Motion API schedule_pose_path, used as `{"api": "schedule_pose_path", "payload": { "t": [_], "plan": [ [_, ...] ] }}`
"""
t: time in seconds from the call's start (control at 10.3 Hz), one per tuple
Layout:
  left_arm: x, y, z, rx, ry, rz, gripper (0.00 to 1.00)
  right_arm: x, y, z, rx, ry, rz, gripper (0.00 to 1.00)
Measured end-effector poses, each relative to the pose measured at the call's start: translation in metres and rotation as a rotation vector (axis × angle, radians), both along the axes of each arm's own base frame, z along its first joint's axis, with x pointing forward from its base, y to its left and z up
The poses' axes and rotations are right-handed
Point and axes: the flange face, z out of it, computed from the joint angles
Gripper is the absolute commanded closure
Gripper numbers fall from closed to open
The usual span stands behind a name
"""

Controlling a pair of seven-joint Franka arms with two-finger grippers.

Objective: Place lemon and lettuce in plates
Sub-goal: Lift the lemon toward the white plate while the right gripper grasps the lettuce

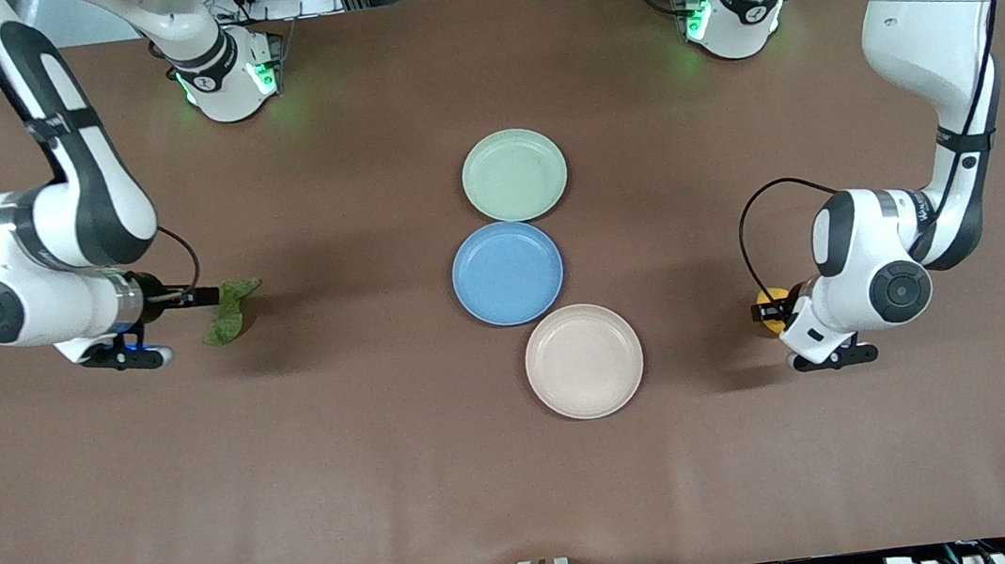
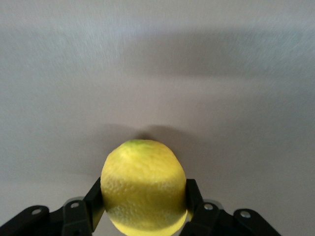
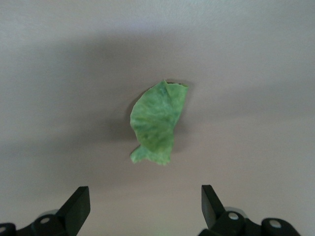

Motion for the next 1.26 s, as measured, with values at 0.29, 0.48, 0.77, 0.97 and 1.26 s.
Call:
{"api": "schedule_pose_path", "payload": {
  "t": [0.29,0.48,0.77,0.97,1.26],
  "plan": [
    [0.021,-0.008,0.031,-0.006,-0.074,0.057,1.0,-0.024,0.001,-0.047,-0.004,-0.063,-0.006,0.0],
    [0.028,-0.024,0.045,-0.007,-0.106,0.098,1.0,-0.032,0.001,-0.066,-0.004,-0.078,-0.009,0.0],
    [0.028,-0.057,0.055,-0.003,-0.128,0.181,1.0,-0.034,-0.012,-0.097,-0.003,-0.081,-0.036,0.0],
    [0.03,-0.083,0.067,-0.003,-0.153,0.248,1.0,-0.035,-0.014,-0.111,-0.001,-0.076,-0.042,0.05],
    [0.023,-0.128,0.077,-0.003,-0.172,0.334,1.0,-0.037,-0.014,-0.118,0.0,-0.065,-0.044,0.58]
  ]
}}
